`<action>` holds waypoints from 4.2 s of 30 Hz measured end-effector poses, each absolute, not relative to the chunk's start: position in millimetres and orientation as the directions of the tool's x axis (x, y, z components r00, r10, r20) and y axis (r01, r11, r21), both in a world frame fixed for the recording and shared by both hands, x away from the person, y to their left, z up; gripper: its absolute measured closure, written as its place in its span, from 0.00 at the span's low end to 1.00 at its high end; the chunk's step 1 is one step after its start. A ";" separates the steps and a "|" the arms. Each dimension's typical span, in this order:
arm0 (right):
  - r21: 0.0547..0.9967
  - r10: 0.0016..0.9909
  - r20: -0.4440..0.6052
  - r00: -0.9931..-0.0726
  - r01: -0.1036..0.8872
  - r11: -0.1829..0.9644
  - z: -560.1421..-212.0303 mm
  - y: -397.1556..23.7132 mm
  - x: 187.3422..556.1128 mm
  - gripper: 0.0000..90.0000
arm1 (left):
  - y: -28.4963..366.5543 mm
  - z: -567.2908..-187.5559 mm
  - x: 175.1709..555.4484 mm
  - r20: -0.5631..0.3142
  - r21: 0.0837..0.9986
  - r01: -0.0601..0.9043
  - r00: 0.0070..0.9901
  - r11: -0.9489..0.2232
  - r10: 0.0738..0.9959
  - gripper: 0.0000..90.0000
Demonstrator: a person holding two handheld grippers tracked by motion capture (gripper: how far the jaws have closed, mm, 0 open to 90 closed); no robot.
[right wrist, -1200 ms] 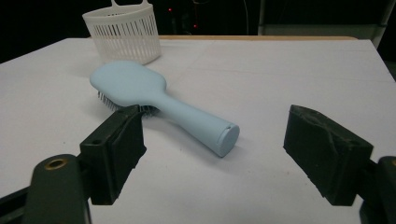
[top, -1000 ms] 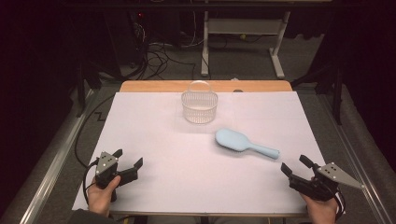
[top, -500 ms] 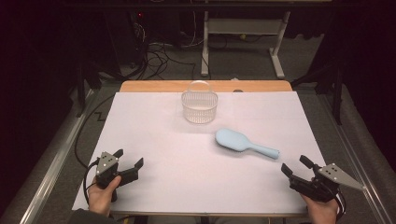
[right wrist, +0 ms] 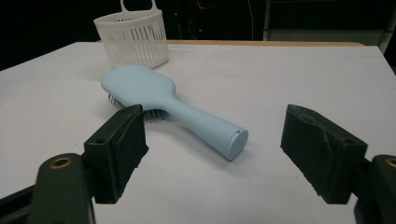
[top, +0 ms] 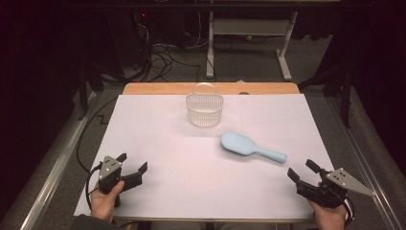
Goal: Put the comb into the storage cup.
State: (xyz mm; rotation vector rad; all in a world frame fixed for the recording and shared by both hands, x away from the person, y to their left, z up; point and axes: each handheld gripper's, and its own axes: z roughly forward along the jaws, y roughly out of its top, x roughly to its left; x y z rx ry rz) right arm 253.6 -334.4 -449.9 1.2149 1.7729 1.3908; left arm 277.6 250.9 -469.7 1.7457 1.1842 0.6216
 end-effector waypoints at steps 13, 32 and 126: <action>0.957 0.887 0.088 -0.453 0.286 0.051 -444.3 -325.2 259.5 0.26 | 249.5 -469.5 277.4 -0.077 0.887 0.444 0.416 -0.129 0.906 0.17; 0.959 0.867 0.092 -0.490 0.279 0.056 -440.2 -307.7 275.9 0.26 | 248.7 -468.9 275.9 -0.072 0.893 0.429 0.427 -0.132 0.902 0.17; 0.495 0.855 0.054 -0.516 0.757 0.426 -415.5 -240.8 416.3 1.00 | 247.2 -469.0 275.3 -0.059 0.895 0.422 0.430 -0.142 0.901 0.17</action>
